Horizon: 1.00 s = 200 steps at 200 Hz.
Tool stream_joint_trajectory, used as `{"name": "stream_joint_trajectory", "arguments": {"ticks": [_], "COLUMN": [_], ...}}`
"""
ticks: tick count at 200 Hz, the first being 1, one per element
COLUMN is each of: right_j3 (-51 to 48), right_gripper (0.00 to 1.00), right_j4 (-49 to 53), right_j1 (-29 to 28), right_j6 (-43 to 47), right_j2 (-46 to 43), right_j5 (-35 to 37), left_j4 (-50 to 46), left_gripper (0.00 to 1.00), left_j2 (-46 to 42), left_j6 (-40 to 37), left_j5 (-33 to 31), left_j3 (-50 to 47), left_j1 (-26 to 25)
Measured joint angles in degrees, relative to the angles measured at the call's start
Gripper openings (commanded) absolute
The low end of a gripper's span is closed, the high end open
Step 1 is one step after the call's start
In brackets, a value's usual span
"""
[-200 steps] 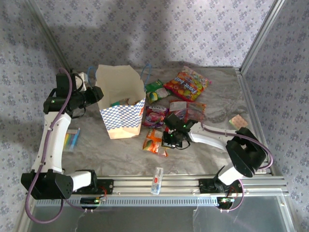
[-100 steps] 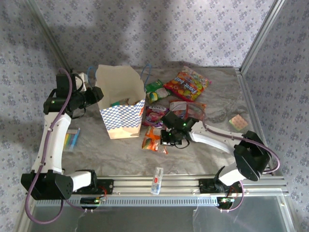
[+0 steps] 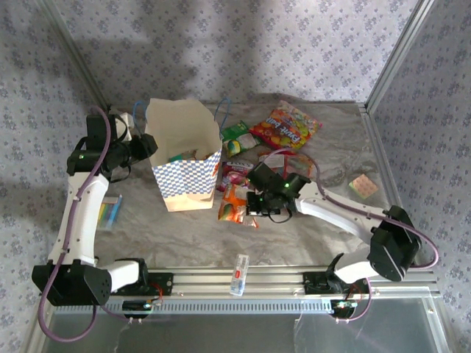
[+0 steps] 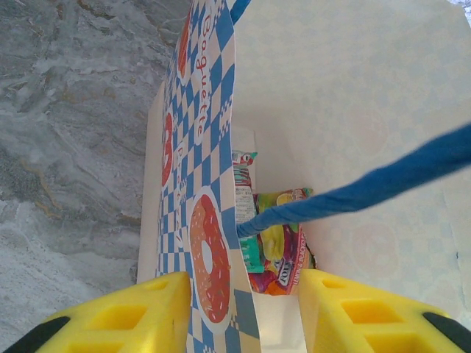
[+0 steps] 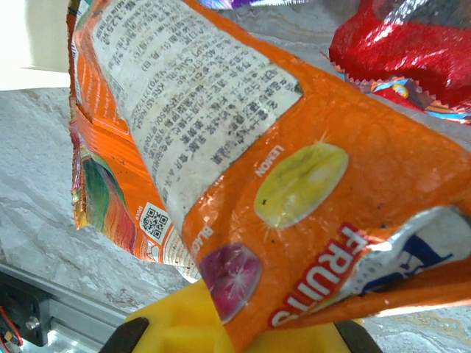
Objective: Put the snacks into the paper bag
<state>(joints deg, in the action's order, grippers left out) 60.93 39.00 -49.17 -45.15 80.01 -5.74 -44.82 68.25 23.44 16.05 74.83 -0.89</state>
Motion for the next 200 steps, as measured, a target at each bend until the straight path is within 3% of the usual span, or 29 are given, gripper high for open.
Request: {"name": "stream_joint_trajectory", "arguments": {"ticks": [116, 200], "right_j3": [4.2, 11.19], "right_gripper": [0.0, 0.0], "right_j4": [5.18, 9.27], "right_j1": [0.17, 1.92], "right_j6": [3.21, 7.69], "right_j2": [-8.5, -14.73], "right_j5": [6.58, 11.91], "left_j4": [1.33, 3.08], "left_gripper": [0.43, 0.31], "left_j2": [0.0, 0.04], "left_j6": [0.68, 1.73], "left_j5": [0.02, 0.04], "left_j3": [0.0, 0.0], "left_j1": [0.0, 0.0]}}
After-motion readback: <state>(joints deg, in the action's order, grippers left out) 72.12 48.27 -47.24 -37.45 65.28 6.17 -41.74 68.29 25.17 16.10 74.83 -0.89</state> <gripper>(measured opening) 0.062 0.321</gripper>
